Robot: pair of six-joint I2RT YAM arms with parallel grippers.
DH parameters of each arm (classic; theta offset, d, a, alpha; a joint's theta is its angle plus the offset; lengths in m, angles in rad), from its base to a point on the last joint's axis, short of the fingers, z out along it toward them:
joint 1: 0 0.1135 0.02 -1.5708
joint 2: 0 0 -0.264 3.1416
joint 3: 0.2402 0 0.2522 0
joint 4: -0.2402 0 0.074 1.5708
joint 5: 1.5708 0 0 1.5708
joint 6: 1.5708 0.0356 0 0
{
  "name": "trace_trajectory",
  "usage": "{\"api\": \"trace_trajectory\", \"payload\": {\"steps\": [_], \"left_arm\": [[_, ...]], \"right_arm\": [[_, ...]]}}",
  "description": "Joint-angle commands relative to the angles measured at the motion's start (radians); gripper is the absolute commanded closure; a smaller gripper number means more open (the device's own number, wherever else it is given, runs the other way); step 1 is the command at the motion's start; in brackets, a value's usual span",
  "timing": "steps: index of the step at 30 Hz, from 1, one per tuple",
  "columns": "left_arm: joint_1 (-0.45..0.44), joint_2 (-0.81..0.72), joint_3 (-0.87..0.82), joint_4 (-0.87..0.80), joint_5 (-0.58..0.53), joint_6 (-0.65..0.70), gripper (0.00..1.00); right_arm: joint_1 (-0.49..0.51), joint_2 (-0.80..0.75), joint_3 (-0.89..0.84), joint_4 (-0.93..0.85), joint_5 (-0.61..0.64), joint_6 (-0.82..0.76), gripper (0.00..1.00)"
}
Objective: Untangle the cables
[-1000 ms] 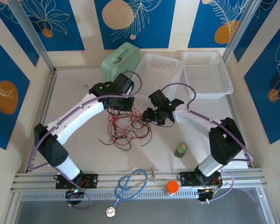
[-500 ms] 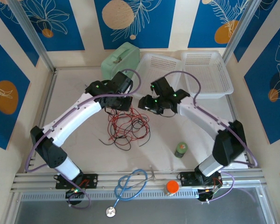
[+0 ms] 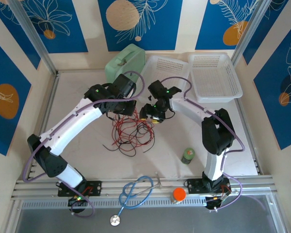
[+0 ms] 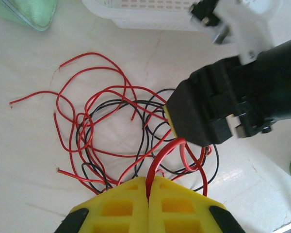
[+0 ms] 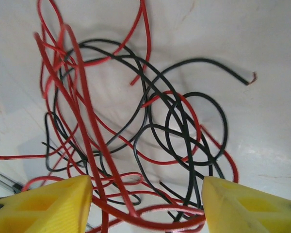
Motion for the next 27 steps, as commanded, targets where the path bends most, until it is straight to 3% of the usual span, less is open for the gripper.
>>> {"api": "trace_trajectory", "payload": {"steps": [1,3,5,9,13,17,21,25,27], "left_arm": [[-0.011,-0.031,0.04,-0.026,-0.026,0.015,0.94],[-0.011,-0.03,0.044,-0.026,-0.029,0.017,0.93],[-0.012,-0.027,0.05,-0.025,-0.029,0.018,0.93],[-0.012,-0.018,0.089,-0.036,-0.039,0.024,0.93],[-0.011,-0.002,0.212,-0.095,-0.09,0.045,0.92],[-0.01,0.024,0.368,-0.17,-0.177,0.076,0.9],[-0.006,0.03,0.493,-0.218,-0.294,0.098,0.89],[0.015,-0.009,0.517,-0.22,-0.399,0.109,0.88],[0.029,-0.032,0.503,-0.215,-0.411,0.108,0.87]], "right_arm": [[0.03,0.028,-0.007,-0.002,-0.053,-0.013,0.39],[0.035,0.037,-0.02,0.019,-0.053,-0.004,0.41],[0.036,0.046,-0.033,0.036,-0.049,0.004,0.5],[0.026,0.057,-0.057,0.056,-0.02,0.014,0.82],[0.008,0.056,-0.094,0.072,0.031,0.025,0.97],[-0.012,0.051,-0.142,0.1,0.074,0.046,1.0],[-0.021,0.036,-0.173,0.092,0.213,0.051,1.0],[-0.033,0.017,-0.186,0.052,0.393,0.029,1.0],[-0.042,0.008,-0.192,0.05,0.414,0.01,1.0]]}}
